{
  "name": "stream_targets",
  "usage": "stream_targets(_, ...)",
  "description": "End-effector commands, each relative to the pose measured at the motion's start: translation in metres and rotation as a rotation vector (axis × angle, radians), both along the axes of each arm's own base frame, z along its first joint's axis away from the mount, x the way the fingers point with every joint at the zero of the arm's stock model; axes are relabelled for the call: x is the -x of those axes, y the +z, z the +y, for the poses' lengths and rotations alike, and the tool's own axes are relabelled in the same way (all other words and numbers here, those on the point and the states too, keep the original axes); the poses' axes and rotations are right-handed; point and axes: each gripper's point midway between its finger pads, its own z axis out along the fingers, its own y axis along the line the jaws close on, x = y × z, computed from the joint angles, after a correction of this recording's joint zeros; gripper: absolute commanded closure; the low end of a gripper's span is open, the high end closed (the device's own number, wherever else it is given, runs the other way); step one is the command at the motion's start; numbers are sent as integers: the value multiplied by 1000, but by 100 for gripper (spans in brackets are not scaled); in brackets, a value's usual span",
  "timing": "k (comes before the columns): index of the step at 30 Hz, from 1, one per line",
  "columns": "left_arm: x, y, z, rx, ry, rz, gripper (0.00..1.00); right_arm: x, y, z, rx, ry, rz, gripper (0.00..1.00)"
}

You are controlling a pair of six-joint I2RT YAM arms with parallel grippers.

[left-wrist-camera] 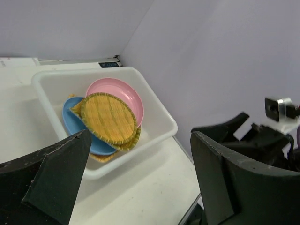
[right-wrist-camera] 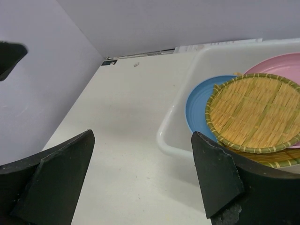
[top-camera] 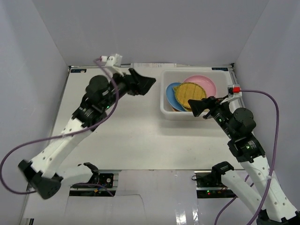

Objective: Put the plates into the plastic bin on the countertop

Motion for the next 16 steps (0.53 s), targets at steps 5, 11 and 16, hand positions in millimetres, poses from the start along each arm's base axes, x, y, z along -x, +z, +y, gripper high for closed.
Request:
stream_targets(5, 89, -52, 84, -109, 48, 39, 2, 20, 12, -34, 29, -121, -75, 10)
stream_targets(11, 121, -83, 125, -96, 131, 76, 2, 33, -10, -63, -3, -244, -96, 10)
stream_targets(16, 128, -91, 133, -70, 150, 81, 2, 41, -5, -61, -40, -220, -129, 10)
